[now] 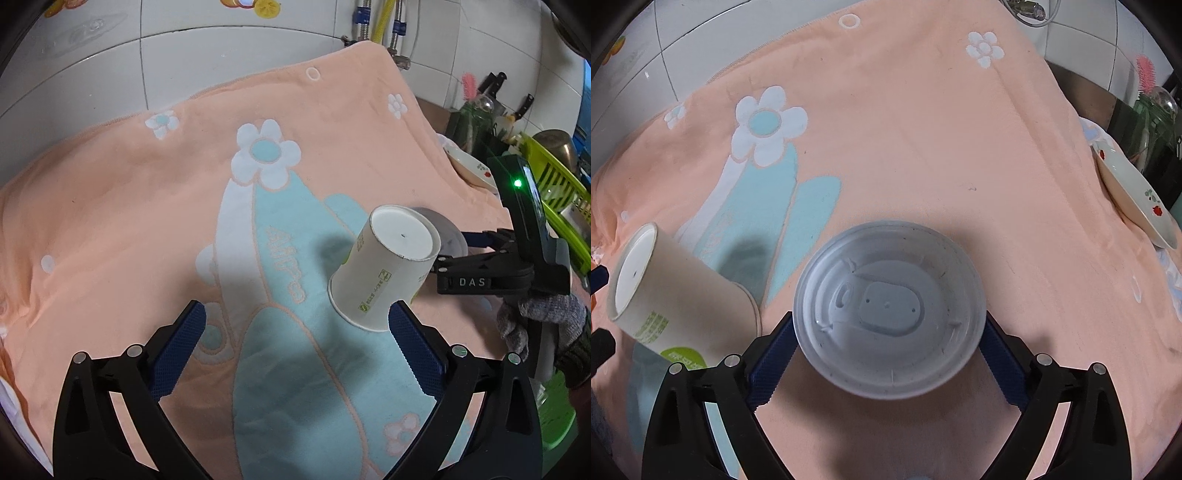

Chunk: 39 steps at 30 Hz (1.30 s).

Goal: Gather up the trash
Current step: 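Grasp the white plastic lid with the right tool while the left tool grasps the paper cup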

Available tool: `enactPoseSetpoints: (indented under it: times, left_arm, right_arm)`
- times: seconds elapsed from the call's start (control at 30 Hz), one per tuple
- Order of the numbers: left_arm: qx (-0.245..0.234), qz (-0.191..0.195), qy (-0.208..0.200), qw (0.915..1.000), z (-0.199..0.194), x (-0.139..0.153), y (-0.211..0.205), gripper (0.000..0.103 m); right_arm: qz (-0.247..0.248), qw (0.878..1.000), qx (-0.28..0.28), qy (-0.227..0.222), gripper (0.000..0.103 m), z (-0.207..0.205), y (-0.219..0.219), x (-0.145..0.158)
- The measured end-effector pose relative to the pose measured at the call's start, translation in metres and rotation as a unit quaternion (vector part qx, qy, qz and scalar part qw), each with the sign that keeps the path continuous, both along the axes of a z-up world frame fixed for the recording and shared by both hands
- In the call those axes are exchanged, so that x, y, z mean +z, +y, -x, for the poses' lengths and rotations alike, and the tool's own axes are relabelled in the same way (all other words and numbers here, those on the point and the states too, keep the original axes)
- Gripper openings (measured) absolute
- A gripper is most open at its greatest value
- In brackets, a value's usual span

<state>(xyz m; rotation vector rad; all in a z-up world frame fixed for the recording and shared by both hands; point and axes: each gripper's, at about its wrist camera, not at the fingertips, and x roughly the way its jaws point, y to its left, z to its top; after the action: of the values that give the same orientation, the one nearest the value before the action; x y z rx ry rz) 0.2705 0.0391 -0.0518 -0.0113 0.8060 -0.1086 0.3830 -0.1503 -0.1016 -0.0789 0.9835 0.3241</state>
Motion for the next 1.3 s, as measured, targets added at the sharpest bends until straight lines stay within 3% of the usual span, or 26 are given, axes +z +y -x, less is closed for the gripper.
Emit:
enactPoseSetpoints:
  times: [0.4, 1.3]
  left_arm:
    - [-0.018, -0.008, -0.003, 0.9998, -0.001, -0.003, -0.008, 0.098]
    - [-0.070, -0.013, 0.012, 0.9974, -0.039, -0.021, -0.061, 0.098]
  right_arm:
    - [0.004, 1.000, -0.002, -0.006, 0.089, 0.003, -0.001, 0.002]
    - [0.012, 0.999, -0.031, -0.036, 0.089, 0.083, -0.055, 0.032]
